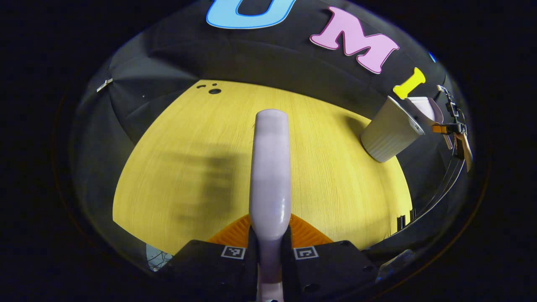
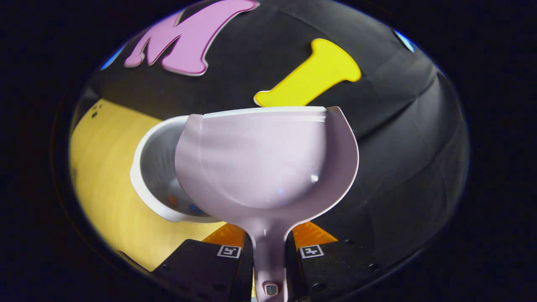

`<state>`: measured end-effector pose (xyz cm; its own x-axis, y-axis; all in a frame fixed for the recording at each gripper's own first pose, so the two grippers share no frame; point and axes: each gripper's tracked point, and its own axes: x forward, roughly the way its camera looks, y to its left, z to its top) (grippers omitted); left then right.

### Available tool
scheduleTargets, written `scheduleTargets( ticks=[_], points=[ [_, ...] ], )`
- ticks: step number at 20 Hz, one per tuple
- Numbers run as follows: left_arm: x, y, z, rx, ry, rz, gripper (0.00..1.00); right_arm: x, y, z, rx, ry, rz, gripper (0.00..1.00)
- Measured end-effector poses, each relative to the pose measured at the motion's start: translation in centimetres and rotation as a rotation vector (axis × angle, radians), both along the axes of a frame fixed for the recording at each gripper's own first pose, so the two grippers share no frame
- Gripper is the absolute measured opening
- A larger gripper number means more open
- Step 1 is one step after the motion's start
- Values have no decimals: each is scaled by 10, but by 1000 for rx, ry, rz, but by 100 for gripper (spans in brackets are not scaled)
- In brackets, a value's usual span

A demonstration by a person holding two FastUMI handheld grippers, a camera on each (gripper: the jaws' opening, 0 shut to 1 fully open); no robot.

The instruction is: Pick up the small broom and dustpan from the desktop, sweep the trash into the dustpan with the broom, and then empty the trash into the garbage bin.

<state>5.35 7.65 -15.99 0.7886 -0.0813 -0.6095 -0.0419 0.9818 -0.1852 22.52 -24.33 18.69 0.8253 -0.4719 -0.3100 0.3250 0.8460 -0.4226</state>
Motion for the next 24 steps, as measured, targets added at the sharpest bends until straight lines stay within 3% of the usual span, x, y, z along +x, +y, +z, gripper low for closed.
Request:
scheduleTargets(
  ticks=[4, 5, 7, 12, 14, 17, 19, 21, 24],
  points=[
    [-18, 5, 17, 4, -59, 25, 28, 19, 37, 14, 264, -144, 21, 35],
    [-23, 6, 19, 16, -76, 22, 27, 21, 49, 13, 337, -173, 50, 39],
    [-27, 8, 18, 44, -98, 11, 28, 20, 87, 1, 412, -172, 125, 36],
    [-28, 8, 0, 148, -95, -26, 27, -42, 194, -37, 443, -72, 306, 36],
    [-27, -5, -3, 126, -89, -47, 28, -54, 233, -53, 463, -24, 382, 39],
    [-23, -14, -17, 93, -74, -54, 26, -66, 280, -94, 477, 74, 460, 36],
    [-19, -19, -25, 76, -57, -54, 26, -70, 301, -131, 509, 151, 459, 39],
    [-15, -21, -33, 69, -37, -46, 26, -74, 317, -174, 576, 211, 432, 36],
    [-7, -18, -47, 75, 2, -38, 28, -83, 315, -245, 592, 324, 399, 36]
  ],
)
